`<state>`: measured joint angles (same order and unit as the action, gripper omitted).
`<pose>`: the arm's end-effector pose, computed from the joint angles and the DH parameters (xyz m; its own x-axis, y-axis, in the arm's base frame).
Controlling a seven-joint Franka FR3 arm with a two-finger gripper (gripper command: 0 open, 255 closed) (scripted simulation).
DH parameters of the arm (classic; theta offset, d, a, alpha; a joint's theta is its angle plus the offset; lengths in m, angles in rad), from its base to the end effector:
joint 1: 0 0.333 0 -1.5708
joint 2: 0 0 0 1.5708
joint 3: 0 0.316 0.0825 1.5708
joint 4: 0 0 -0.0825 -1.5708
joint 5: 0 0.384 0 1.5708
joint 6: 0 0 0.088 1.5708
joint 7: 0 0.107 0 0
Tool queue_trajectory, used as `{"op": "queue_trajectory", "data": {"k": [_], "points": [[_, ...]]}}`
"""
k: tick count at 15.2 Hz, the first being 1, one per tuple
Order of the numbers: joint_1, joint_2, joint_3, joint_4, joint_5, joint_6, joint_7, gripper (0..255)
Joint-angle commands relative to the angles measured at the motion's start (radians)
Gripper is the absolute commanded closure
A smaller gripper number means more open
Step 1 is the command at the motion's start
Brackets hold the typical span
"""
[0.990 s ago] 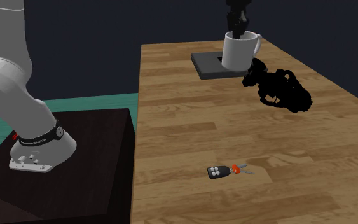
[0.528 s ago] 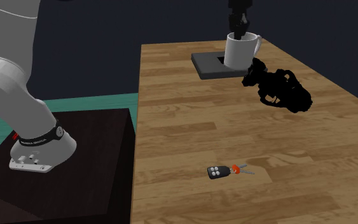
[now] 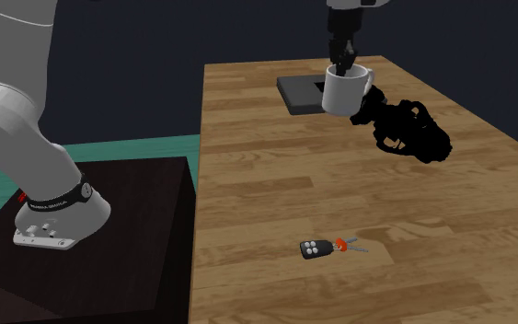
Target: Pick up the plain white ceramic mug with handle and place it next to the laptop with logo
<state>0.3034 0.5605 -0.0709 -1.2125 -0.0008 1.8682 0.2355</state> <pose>0.7056 0.1801 0.4631 0.9947 0.0105 0.1024 0.0091 -0.9998 0.0150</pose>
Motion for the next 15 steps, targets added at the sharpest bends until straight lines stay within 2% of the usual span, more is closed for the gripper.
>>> {"op": "queue_trajectory", "data": {"k": [1,15], "points": [[0.002,-0.006,0.000,-0.035,-0.001,0.030,0.002,255],[0.003,0.025,0.002,-0.174,0.000,0.200,0.006,255]]}}
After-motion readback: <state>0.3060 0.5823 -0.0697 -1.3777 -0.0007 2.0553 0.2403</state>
